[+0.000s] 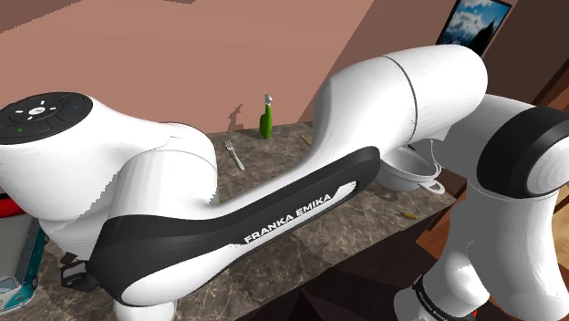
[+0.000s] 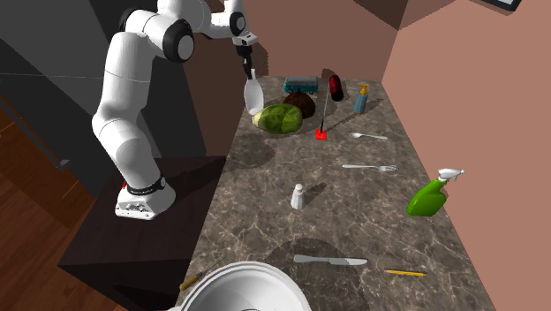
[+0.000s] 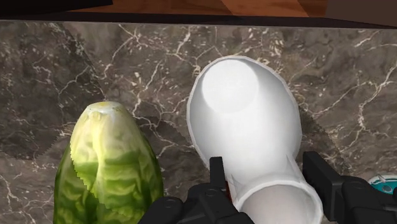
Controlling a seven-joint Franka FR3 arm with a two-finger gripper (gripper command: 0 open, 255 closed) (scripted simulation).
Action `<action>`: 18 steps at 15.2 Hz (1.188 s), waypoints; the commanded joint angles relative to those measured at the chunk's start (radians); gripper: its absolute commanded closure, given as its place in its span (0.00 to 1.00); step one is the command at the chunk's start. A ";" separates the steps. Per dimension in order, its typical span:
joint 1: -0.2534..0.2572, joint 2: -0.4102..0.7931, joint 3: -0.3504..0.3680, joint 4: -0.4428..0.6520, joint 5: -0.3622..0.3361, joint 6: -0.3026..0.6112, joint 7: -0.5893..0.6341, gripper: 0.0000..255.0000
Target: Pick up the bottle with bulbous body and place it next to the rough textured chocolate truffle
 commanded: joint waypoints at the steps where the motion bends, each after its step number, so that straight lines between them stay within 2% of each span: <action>1: 0.000 0.000 0.000 0.000 0.000 0.000 0.000 0.00; 6: 0.000 0.000 0.000 0.000 0.000 0.000 0.000 0.00; 10: 0.010 -0.035 0.013 0.074 0.020 -0.105 -0.015 0.00; 18: 0.010 -0.035 0.013 0.074 0.020 -0.105 -0.015 0.00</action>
